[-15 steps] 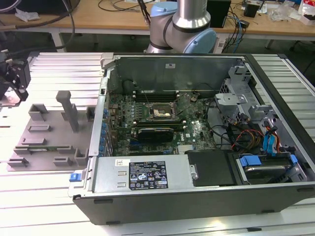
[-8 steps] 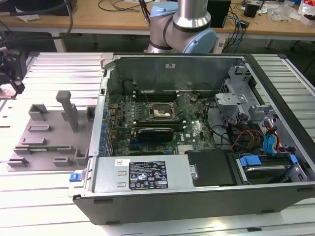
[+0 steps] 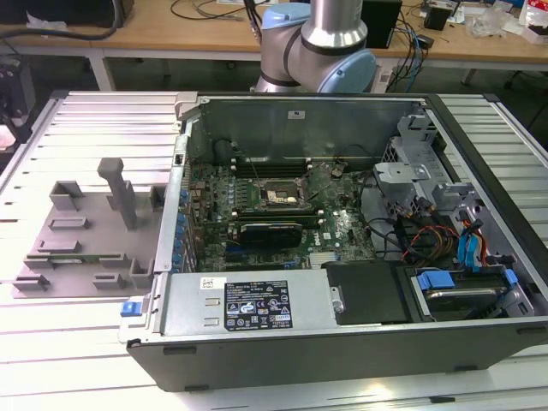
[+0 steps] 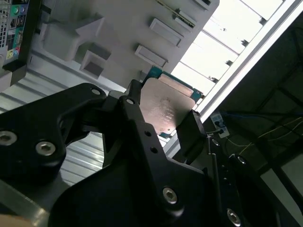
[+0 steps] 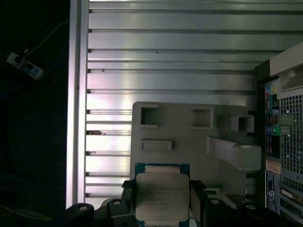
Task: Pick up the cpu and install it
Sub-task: 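Pick up the cpu and move it towards the insertion slot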
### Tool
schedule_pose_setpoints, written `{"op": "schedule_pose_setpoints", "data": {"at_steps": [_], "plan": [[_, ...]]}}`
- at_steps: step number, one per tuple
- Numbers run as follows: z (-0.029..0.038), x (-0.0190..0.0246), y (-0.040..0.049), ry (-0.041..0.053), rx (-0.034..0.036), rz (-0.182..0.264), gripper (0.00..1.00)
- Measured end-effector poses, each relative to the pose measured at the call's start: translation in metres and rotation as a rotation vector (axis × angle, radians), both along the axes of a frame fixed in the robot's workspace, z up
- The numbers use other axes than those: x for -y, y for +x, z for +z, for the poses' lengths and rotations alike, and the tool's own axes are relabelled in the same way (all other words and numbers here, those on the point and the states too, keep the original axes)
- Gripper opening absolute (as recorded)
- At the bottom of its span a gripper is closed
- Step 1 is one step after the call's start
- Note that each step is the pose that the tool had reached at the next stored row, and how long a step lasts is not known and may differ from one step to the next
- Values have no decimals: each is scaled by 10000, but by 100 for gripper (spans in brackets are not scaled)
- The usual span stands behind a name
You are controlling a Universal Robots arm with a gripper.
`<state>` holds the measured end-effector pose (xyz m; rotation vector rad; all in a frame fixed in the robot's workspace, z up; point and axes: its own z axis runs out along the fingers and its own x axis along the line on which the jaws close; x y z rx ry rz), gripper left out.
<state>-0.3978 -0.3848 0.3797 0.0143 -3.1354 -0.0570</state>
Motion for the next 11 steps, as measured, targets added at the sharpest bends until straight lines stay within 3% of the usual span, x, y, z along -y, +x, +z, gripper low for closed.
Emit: {"op": "schedule_pose_setpoints", "data": {"at_steps": [2, 11], "plan": [[68, -4, 0, 1, 3, 0, 55], [70, -4, 57, 1, 2, 0, 55]]}}
